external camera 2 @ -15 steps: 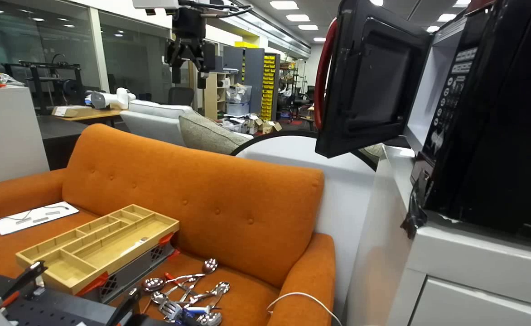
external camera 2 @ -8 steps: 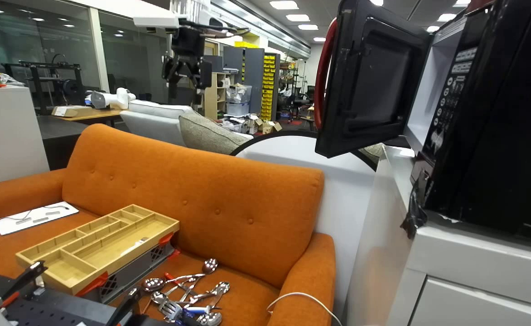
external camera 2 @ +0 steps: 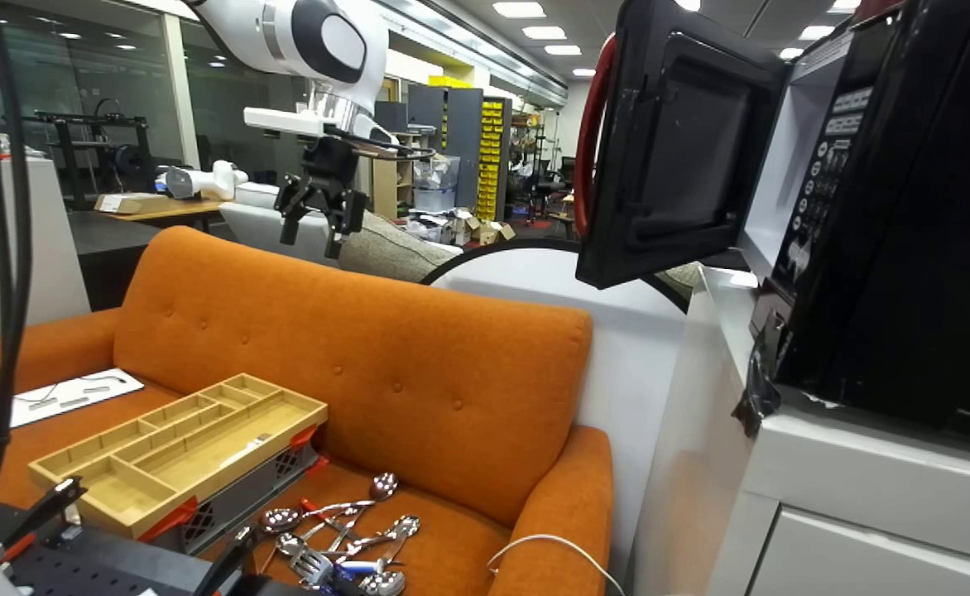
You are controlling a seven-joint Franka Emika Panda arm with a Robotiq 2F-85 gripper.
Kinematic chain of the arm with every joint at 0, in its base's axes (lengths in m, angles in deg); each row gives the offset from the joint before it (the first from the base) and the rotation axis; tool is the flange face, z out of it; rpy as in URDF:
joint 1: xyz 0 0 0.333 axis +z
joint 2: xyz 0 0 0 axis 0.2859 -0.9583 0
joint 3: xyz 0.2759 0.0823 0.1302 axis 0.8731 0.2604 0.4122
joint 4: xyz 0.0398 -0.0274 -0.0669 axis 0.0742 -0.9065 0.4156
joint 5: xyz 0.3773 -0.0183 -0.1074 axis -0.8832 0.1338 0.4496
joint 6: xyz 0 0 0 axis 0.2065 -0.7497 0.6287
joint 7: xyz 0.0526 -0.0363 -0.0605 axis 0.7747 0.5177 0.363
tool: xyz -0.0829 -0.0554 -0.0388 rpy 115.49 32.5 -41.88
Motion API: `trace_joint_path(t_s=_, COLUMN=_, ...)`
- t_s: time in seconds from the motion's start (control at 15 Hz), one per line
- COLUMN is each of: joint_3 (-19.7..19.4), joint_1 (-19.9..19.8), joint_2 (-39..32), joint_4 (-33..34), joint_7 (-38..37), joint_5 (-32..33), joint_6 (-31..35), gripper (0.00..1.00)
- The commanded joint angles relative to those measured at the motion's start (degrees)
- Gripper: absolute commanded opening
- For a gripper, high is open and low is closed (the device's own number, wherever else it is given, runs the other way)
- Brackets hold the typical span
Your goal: Pick the spatula and put it in the box
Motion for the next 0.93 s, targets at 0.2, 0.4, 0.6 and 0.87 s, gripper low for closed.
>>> trace_joint_path(t_s=0.2, joint_3=0.37, joint_1=-0.41, joint_2=0.08, joint_4=0.46, joint_7=0.0, joint_5=0.06, joint_6=-0.25, gripper=1.0)
trace_joint_path(t_s=0.4, joint_3=0.27, joint_1=-0.51, joint_2=-0.36, joint_4=0.36, joint_7=-0.83, joint_5=-0.59, joint_6=-0.01, gripper=1.0)
trace_joint_path(t_s=0.6, joint_3=0.11, joint_1=-0.71, joint_2=-4.72, joint_4=-0.01, joint_7=-3.0, joint_5=-1.12, joint_6=2.05, gripper=1.0)
trace_joint_path(t_s=0.87, joint_3=0.08, joint_1=-1.03, joint_2=-14.37, joint_4=0.01, joint_7=-5.67, joint_5=-4.75, joint_6=6.57, gripper=1.0)
